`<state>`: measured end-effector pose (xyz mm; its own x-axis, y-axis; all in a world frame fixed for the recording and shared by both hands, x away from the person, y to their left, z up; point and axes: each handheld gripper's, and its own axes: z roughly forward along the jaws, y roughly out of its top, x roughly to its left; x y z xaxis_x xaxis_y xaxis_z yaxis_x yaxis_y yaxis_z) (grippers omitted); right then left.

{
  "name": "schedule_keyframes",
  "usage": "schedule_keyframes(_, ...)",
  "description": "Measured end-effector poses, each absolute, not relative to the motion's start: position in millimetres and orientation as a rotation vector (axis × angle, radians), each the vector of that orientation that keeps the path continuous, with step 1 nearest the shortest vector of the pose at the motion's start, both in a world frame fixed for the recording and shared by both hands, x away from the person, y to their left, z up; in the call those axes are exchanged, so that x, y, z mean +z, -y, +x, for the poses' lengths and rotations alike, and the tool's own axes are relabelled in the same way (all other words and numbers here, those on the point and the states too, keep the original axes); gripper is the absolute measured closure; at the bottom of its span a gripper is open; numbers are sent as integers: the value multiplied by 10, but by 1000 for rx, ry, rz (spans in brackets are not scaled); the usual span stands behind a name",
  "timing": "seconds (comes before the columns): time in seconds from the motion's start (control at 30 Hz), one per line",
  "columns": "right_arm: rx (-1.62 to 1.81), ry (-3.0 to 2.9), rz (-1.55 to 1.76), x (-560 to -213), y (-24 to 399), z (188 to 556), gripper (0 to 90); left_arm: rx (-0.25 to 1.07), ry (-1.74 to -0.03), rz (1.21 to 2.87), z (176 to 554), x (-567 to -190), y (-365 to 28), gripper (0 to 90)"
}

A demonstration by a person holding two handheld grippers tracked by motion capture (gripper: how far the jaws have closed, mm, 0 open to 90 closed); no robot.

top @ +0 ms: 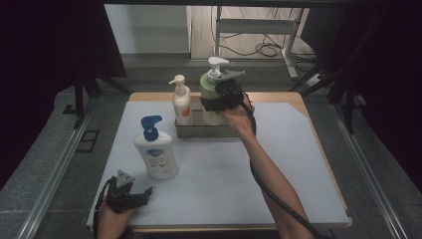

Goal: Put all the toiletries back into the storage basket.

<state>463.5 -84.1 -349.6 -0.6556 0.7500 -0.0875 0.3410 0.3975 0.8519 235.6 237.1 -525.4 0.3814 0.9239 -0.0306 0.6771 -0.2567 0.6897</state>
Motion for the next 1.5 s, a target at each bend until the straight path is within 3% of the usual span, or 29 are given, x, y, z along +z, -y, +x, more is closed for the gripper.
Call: schedule_keyframes(1.5,1104,-2312,1025,-4062,703,4950,123,512,-1372,2024,2356,-5253,-2372,129)
